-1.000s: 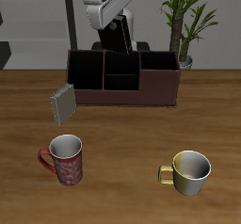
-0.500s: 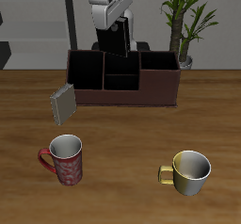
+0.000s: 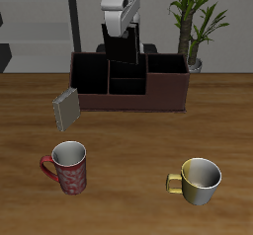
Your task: Place the black book into the back desk caddy's front compartment
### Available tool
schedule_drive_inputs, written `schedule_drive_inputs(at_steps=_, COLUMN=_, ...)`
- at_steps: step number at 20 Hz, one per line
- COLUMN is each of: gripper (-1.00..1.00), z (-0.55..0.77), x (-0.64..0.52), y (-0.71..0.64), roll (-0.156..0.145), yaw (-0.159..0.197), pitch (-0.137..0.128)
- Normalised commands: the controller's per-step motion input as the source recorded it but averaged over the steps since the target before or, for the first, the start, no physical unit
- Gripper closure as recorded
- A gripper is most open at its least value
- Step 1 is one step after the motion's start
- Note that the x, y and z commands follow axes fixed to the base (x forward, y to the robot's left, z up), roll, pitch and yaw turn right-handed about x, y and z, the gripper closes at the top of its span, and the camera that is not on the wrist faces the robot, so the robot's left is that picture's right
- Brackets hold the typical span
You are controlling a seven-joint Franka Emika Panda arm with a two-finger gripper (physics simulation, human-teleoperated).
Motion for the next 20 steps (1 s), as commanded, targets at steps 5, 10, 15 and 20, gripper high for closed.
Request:
schedule_drive_inputs(at_steps=5, gripper=1.00, z=-0.11, x=0.04, y=0.03, roll=-0.013, yaw=0.099, pitch=-0.032)
schedule_drive_inputs(at_steps=10, gripper=1.00, z=-0.17, x=0.00, y=0.04, roll=-0.009, yaw=0.092, pitch=0.010)
schedule_drive_inputs(at_steps=15, gripper=1.00, z=-0.07, x=-0.05, y=0.04, roll=-0.001, yaw=0.057, pitch=-0.013)
schedule_drive_inputs(at_steps=20, gripper=1.00, z=-0.05, x=-0.07, y=0.02, roll=-0.006, yaw=0.024, pitch=0.011)
